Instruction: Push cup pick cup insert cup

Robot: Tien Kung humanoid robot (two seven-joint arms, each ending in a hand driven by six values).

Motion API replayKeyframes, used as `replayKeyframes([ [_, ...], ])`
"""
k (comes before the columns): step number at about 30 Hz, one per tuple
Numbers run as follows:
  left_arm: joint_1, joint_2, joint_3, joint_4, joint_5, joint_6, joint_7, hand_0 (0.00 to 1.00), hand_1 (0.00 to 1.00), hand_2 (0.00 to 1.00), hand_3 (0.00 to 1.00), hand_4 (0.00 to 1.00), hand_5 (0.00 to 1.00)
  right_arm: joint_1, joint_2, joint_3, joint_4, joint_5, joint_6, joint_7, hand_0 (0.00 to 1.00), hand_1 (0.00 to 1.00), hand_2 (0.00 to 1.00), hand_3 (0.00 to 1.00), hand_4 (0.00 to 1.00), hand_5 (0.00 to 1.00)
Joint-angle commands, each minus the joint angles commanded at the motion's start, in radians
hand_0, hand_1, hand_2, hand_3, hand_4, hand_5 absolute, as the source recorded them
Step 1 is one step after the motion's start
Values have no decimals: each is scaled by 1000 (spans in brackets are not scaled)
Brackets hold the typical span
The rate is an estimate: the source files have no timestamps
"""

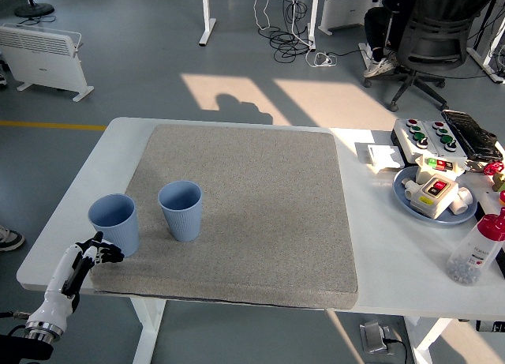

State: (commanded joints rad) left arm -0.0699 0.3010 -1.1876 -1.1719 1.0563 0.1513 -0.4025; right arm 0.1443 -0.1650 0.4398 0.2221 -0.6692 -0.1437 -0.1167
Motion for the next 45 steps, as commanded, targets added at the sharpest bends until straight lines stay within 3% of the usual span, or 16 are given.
replayKeyframes([
  [31, -91, 50, 89, 101, -33, -29, -27, 531, 485, 456, 392, 534, 998, 2, 0, 13, 2, -17, 1, -5, 743, 684, 666, 598, 177, 381],
  [45, -116, 53, 102, 140, -52, -33, -39, 542, 486, 457, 393, 533, 998, 3, 1, 18, 3, -25, 3, -7, 742, 684, 665, 597, 176, 382],
])
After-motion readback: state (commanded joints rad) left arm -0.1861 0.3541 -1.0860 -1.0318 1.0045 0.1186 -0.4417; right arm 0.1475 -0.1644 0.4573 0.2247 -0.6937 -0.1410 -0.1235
